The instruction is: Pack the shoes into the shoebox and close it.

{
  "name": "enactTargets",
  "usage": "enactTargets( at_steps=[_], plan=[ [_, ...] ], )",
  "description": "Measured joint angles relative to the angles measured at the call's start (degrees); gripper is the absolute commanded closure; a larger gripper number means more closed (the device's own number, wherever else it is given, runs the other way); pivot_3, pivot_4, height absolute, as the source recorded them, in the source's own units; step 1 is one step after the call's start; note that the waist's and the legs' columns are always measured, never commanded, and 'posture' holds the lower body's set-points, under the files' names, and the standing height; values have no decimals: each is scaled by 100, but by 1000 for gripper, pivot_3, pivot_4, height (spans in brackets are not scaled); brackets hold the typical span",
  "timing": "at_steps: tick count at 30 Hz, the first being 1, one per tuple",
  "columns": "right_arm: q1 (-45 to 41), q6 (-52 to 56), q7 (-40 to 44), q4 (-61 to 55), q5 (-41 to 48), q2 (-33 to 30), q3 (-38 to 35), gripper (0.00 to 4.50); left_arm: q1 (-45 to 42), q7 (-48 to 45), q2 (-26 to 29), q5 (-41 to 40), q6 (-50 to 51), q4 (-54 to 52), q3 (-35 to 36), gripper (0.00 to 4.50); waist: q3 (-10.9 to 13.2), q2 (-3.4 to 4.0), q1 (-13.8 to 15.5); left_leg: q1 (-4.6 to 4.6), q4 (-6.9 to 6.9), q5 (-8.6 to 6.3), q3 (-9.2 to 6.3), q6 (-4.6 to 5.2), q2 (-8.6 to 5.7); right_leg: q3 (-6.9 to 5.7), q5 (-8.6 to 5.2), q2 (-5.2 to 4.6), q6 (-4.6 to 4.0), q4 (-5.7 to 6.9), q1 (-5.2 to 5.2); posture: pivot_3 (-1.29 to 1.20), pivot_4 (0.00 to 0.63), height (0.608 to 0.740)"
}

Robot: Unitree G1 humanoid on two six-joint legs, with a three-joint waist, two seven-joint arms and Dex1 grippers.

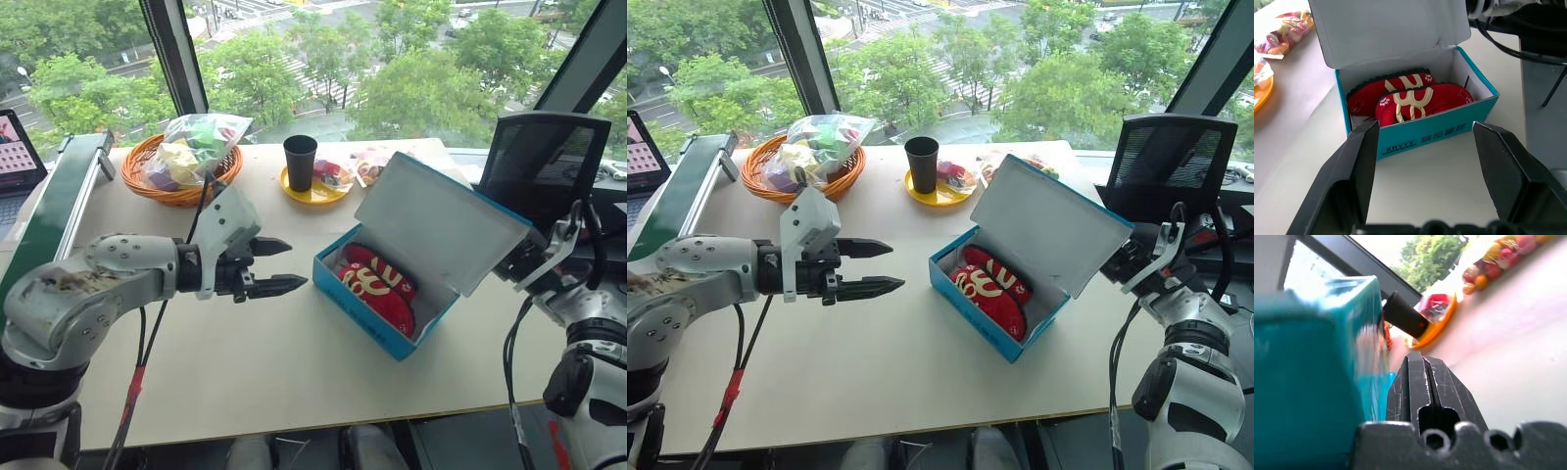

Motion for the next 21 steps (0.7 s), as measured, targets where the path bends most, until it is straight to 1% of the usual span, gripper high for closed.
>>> enactTargets(
  at_steps=[4, 8, 10, 13, 15, 17, 21],
  plan=[
    [-208, -824, 221, 293, -911, -33, 977, 4482, -4, 192, -4, -150, 118, -114, 55, 1275, 0, 0, 33, -6, 1, -2, 0, 3, -1, -5, -1, 0, 2, -3, -1, 0, 150, 737],
    [-261, -1699, 478, 433, -1480, -143, 1416, 4482, 55, 418, -13, -243, 219, -218, 202, 1275, -10, -12, 30, 16, 2, -2, 0, 3, 0, -4, -2, 0, 2, -3, 21, 0, 150, 737],
    [-291, -2053, 519, 581, -1689, -138, 1502, 4482, 99, 520, -17, -325, 229, -315, 254, 1275, -25, -30, 38, 29, 2, -2, 1, 2, 0, -11, -2, -2, 1, -3, 35, 0, 150, 737],
    [-246, -2149, 546, 578, -1689, -100, 1436, 4482, 244, 620, -16, -376, 237, -406, 334, 1275, -32, -40, 51, 57, 2, -2, 0, 1, 0, -15, -2, -5, 0, -7, 70, 0, 150, 737],
    [-163, -1987, 545, 380, -1548, -70, 1231, 4482, 426, 688, -4, -374, 237, -472, 417, 1275, -29, -36, 57, 52, 2, -2, -7, 0, 1, -15, -2, -6, -1, -6, 63, 0, 150, 737],
    [-163, -1856, 536, 255, -1494, -74, 1185, 4482, 514, 737, -4, -373, 237, -491, 434, 1275, -28, -34, 55, 33, 1, -2, -9, 0, 2, -12, -1, -5, -1, -2, 38, 0, 150, 737],
    [-179, -1409, 660, -243, -1328, -327, 1073, 3468, 705, 786, -23, -346, 206, -486, 432, 1275, -19, -21, 67, -6, 1, -2, -9, 0, 1, -10, -1, -4, -2, -2, 2, 0, 150, 737]
  ],
)
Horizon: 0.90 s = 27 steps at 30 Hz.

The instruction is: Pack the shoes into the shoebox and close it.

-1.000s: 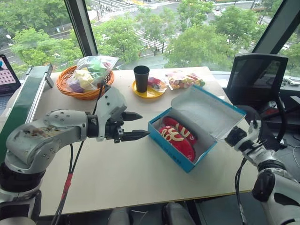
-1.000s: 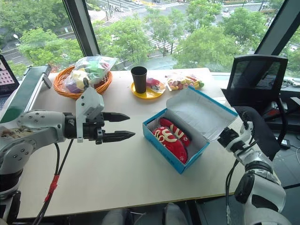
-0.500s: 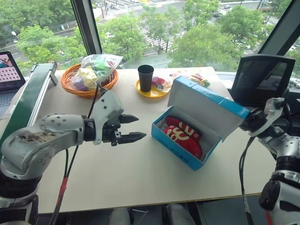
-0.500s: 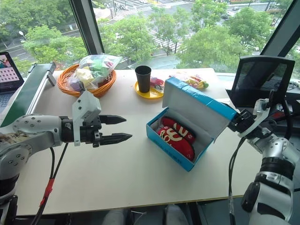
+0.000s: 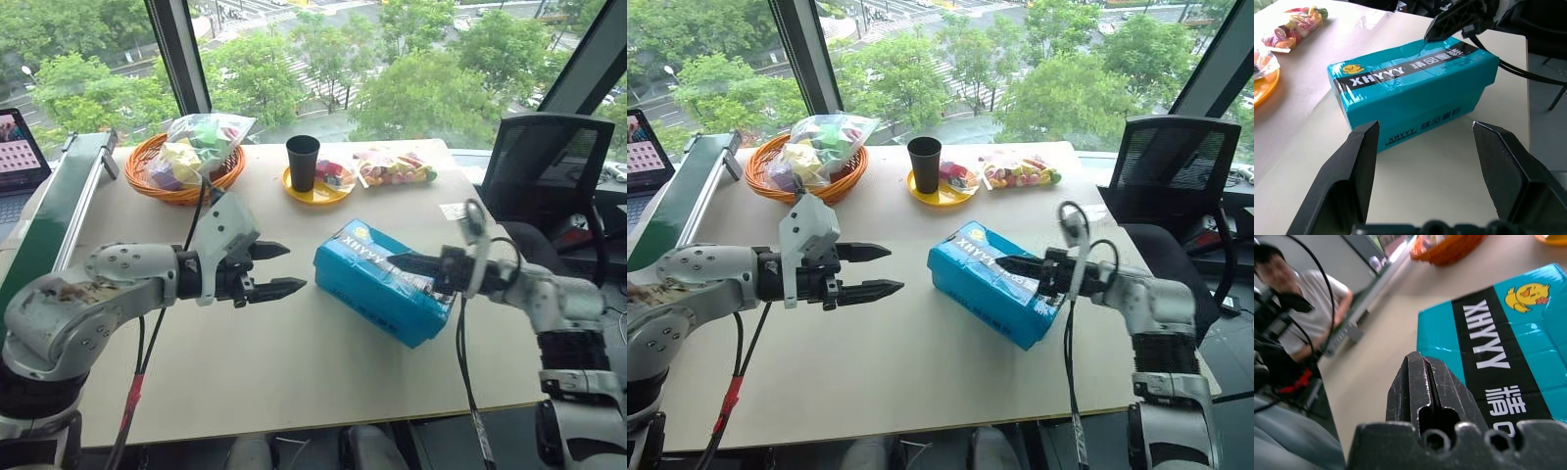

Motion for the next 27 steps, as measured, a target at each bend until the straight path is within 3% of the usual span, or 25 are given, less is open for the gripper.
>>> enactTargets(
  at_steps=[6, 10, 21, 27],
  plan=[
    [-350, 355, -33, -299, 263, -421, -531, 1377, 356, 105, -238, 172, -203, 13, 6, 1275, 4, 4, 14, -9, 1, 0, 4, 0, -1, -1, 0, 1, -1, -1, -10, 0, 150, 737],
    [-400, -91, -685, 0, 80, -388, -944, 77, 807, 390, -302, 1109, -832, 42, -181, 1275, 4, 5, 20, 1, 1, 0, 13, 0, -4, 1, 0, -2, -1, -2, -1, 0, 150, 737],
    [-593, -1885, -2562, 2142, -670, -553, -1781, 34, 1801, 1351, -1723, 3049, -2675, 690, -413, 1275, 4, 5, 69, -21, 1, -1, 32, 4, -4, 7, 1, -5, -2, -6, -19, 0, 150, 737],
    [139, -2832, -3709, 2991, -843, -252, -2159, 34, 2434, 1878, -2533, 4009, -3880, 1393, -477, 1275, 3, 6, 60, -15, 1, -2, 35, 4, -1, 9, 2, -6, -1, -5, -13, 0, 150, 737]
  ],
)
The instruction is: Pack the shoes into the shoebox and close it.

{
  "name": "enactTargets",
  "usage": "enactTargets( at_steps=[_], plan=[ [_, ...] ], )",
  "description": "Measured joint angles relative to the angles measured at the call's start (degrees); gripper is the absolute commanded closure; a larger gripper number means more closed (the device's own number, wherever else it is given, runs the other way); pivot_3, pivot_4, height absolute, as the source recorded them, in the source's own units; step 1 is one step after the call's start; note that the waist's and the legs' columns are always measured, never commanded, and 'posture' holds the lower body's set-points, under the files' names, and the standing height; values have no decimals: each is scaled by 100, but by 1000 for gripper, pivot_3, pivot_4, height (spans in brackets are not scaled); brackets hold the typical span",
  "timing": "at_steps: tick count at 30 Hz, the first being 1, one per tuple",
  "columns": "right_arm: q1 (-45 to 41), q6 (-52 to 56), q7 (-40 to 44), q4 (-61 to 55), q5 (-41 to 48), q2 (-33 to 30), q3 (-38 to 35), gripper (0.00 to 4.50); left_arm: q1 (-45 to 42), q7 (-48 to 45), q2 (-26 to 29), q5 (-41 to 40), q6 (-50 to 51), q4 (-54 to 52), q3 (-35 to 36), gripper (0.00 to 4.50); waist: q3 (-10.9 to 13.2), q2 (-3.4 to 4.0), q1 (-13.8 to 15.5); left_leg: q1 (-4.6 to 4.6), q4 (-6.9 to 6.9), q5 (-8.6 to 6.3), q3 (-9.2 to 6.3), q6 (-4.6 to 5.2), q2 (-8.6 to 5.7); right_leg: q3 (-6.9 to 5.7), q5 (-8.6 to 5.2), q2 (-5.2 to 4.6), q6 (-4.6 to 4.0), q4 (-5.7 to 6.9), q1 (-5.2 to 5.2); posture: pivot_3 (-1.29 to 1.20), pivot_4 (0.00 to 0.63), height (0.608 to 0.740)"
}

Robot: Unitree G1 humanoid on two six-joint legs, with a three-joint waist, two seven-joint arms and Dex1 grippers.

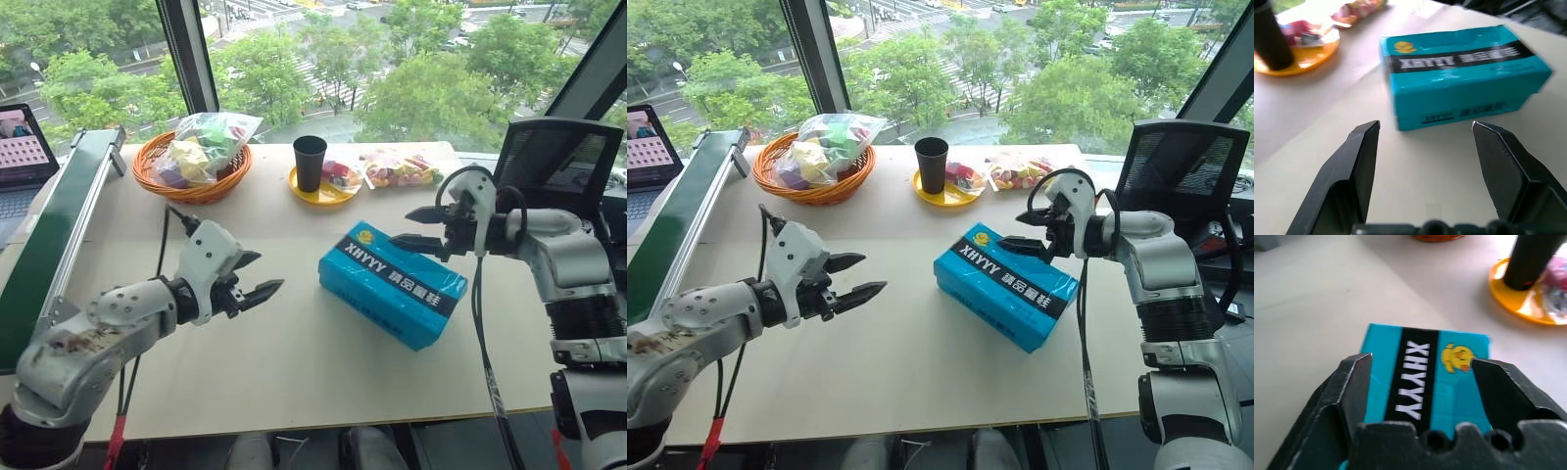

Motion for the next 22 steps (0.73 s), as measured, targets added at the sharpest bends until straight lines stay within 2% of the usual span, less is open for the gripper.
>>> enactTargets(
  at_steps=[6, 9, 13, 17, 20, 22],
  plan=[
    [1060, -705, -671, 238, 40, 786, -225, 34, 1122, 302, -743, 614, -1472, 1090, 39, 1275, -2, 8, -103, 28, -6, -5, -3, 7, 10, 21, 2, 0, 4, 1, 17, 0, 150, 737],
    [1243, -903, -1109, 409, 48, 965, -399, 34, 1250, 555, -1092, 696, -1864, 1370, 286, 1275, -2, 9, -120, 34, -4, -4, -4, 7, 12, 26, 6, -3, 9, 0, 23, 0, 150, 737],
    [1558, -1093, -1255, 408, 75, 1264, -411, 34, 1399, 580, -1150, 809, -2255, 1578, 375, 1275, -5, 10, -136, 39, -4, -6, -3, 10, 14, 31, 5, 1, 10, -1, 27, 0, 150, 737],
    [2096, -1067, -1084, -577, 242, 1843, -295, 34, 1576, 542, -1503, 694, -2541, 1729, 410, 1275, -8, 14, -221, 38, -6, -14, 0, 18, 27, 42, 5, 6, 10, -2, 23, 0, 150, 737],
    [2363, -876, -1013, -1381, 246, 2283, 122, 34, 1678, 567, -1859, 469, -2711, 1953, 546, 1275, -9, 15, -303, 39, -6, -15, 1, 18, 30, 45, 5, 8, 10, 4, 16, 0, 150, 737],
    [2372, -820, -1023, -1659, 187, 2341, 304, 34, 1719, 563, -1904, 467, -2773, 2060, 621, 1275, -9, 17, -291, 39, -5, -15, 1, 19, 27, 41, 5, 6, 10, 4, 16, 0, 150, 737]
  ],
)
